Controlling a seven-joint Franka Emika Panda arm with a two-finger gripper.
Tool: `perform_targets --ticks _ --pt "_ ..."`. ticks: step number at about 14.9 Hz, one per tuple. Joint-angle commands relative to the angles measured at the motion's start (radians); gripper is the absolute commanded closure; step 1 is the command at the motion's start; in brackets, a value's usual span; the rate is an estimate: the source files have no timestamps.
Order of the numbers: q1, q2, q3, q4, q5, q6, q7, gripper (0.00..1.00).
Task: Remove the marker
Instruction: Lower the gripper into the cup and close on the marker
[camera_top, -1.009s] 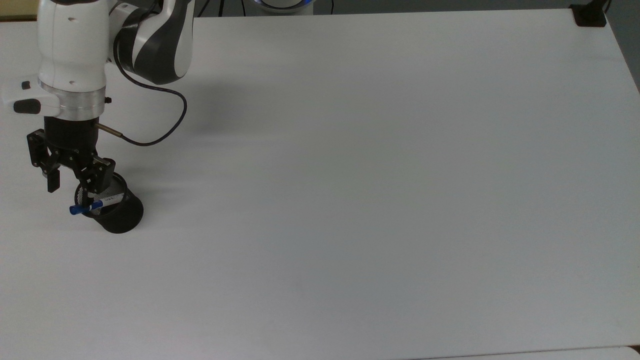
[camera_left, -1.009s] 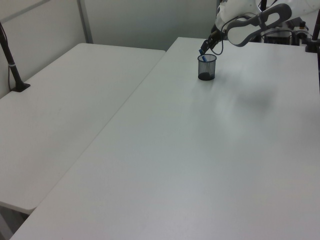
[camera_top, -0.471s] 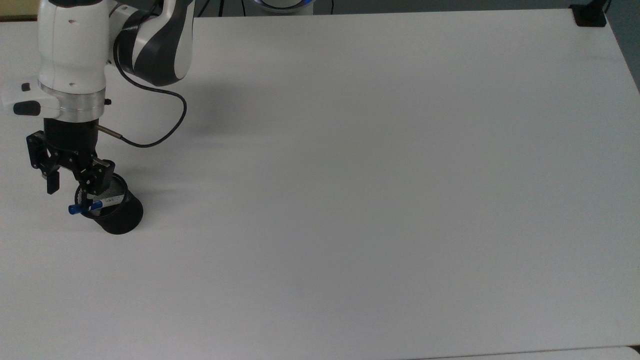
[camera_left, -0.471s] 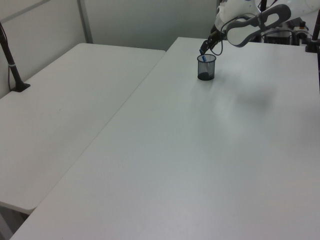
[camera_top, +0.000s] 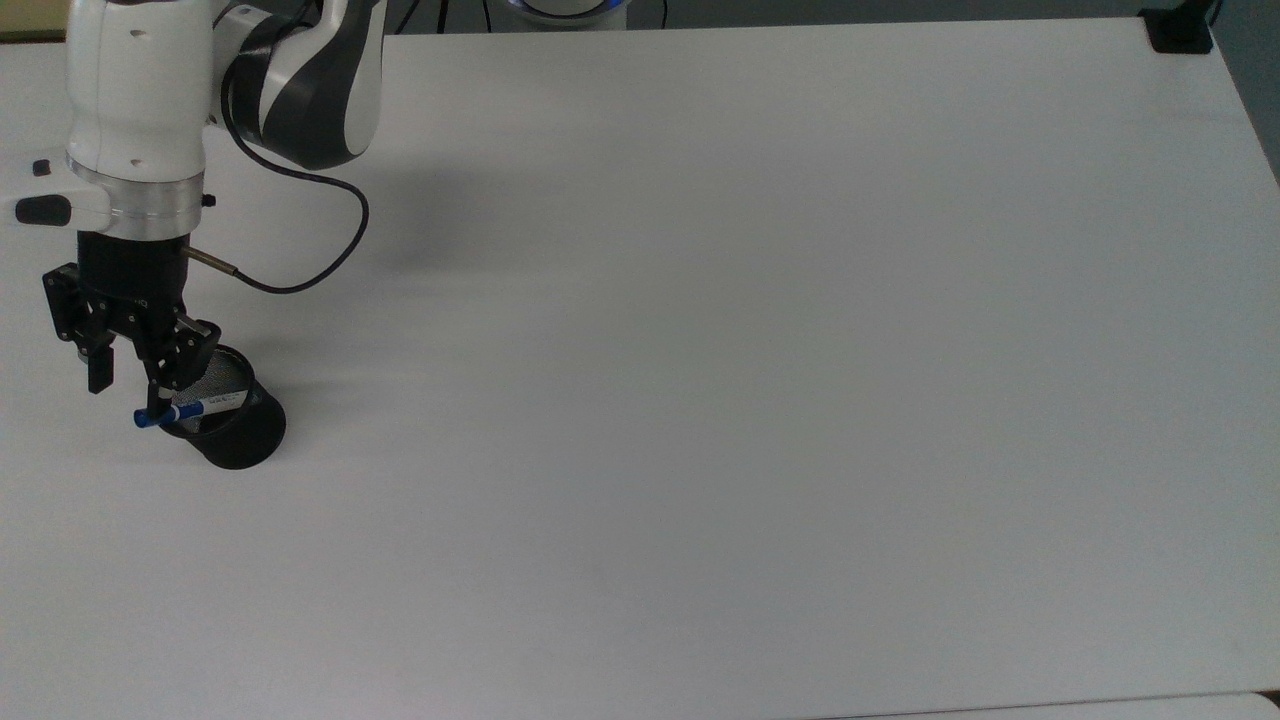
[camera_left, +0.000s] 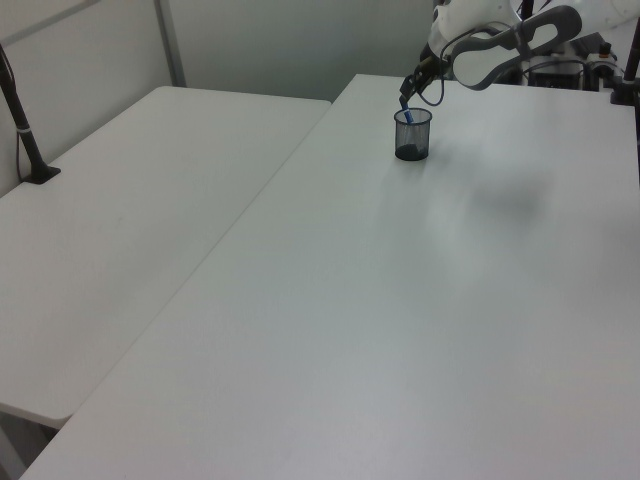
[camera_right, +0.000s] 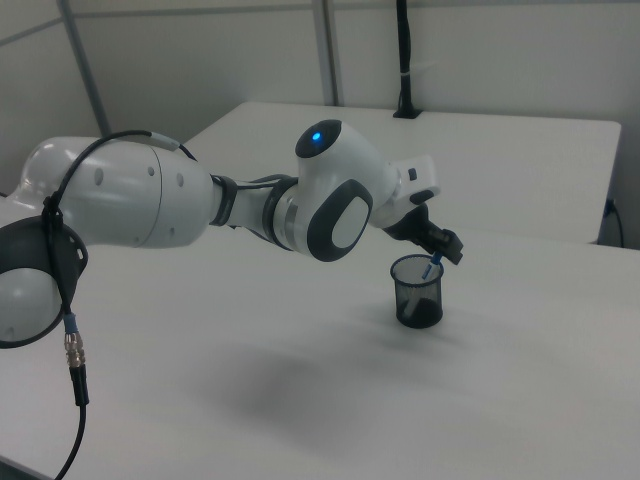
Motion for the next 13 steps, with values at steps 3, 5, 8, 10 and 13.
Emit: perform_targets --ticks 3,5,8,10,13 --pt "0.015 0.002 -0.010 0.000 0.001 0.020 0.022 0.43" --pt "0.016 0.002 -0.010 -0.002 -0.001 0.020 0.022 0.42" --pt "0.022 0.004 -0.009 0.000 -0.001 0.020 0.022 0.38" --pt "0.024 0.005 -0.006 -0.002 -0.004 0.020 0.022 0.38" --pt "0.032 0.008 -0.001 -0.002 -0.009 0.020 0.022 0.38"
